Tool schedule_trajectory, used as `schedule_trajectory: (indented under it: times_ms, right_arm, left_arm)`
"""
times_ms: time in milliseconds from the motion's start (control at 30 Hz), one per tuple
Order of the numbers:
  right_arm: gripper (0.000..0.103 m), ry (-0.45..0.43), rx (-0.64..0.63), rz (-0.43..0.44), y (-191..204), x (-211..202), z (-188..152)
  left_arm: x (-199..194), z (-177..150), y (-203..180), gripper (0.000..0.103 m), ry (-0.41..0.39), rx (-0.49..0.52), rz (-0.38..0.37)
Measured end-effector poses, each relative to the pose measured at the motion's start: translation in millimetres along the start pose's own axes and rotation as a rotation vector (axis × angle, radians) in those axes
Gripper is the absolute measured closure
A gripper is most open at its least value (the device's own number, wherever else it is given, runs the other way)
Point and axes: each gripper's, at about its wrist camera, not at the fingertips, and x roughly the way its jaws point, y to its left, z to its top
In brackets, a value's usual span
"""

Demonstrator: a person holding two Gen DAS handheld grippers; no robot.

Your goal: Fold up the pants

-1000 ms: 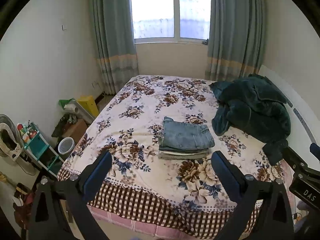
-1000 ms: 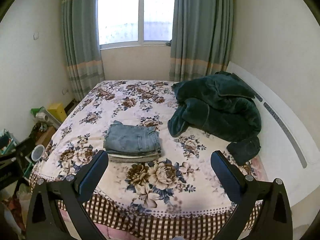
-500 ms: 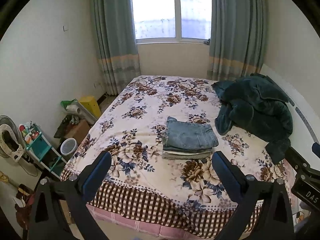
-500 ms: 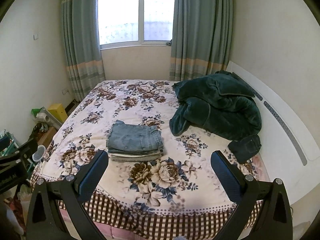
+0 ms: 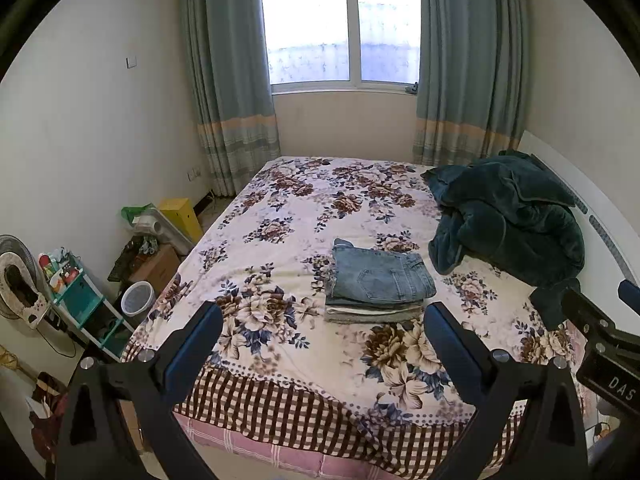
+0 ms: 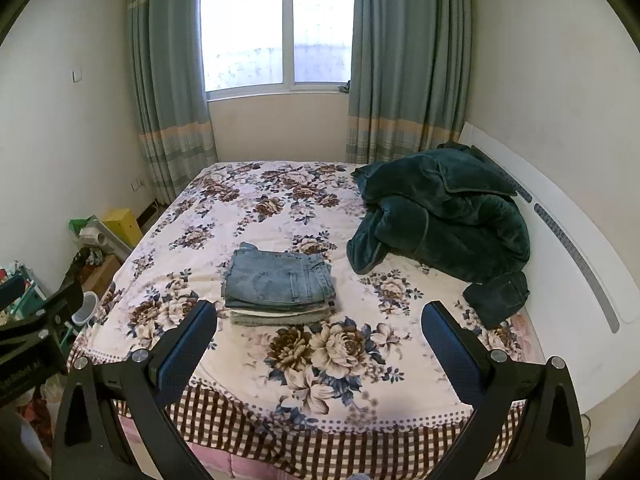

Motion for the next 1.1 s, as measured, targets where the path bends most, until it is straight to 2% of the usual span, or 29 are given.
schedule_trajectory:
  times_ms: [1100]
  right_arm:
    - [0.000,0.020,0.008,0.017,7.0,-1.3,-9.2]
  left_arm:
    - [-8.7,0.4,-2.1,0.000,-0.008,0.001,-0.006]
